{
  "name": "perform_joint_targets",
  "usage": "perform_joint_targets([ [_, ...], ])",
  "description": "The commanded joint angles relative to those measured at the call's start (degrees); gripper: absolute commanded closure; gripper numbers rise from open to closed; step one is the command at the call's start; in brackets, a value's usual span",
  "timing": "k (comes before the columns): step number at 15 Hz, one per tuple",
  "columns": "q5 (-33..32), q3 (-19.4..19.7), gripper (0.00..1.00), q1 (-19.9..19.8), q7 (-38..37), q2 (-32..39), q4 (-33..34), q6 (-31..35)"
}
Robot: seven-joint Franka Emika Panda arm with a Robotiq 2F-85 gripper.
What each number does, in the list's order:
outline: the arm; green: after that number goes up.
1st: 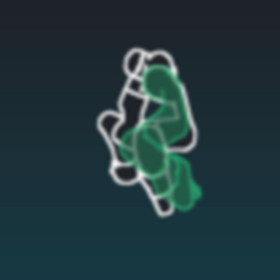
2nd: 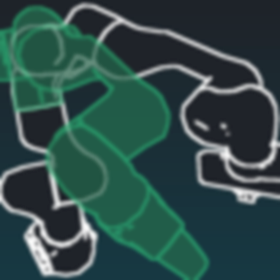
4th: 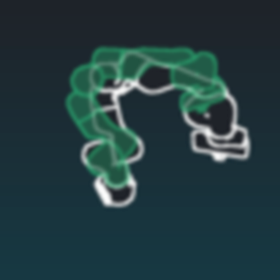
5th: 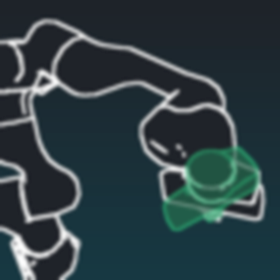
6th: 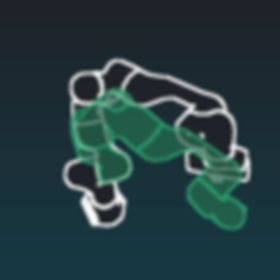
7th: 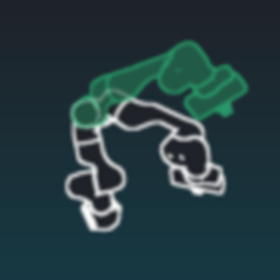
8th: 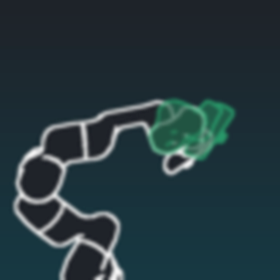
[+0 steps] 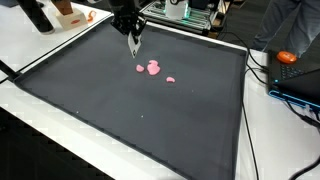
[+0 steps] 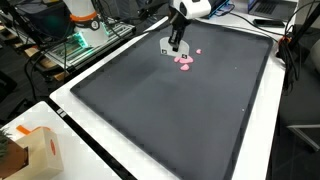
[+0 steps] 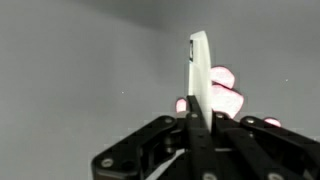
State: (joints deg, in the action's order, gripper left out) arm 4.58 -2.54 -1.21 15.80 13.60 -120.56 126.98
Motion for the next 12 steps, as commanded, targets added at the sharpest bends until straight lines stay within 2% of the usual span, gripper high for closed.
perform_joint_targets([
  [1,-3.4,-0.44,0.99,1.93,-2.0,-3.59,-2.55,0.28],
  [12,-7.02,-3.55,0.99,7.07,-6.11,-7.97,-0.5,-4.05],
])
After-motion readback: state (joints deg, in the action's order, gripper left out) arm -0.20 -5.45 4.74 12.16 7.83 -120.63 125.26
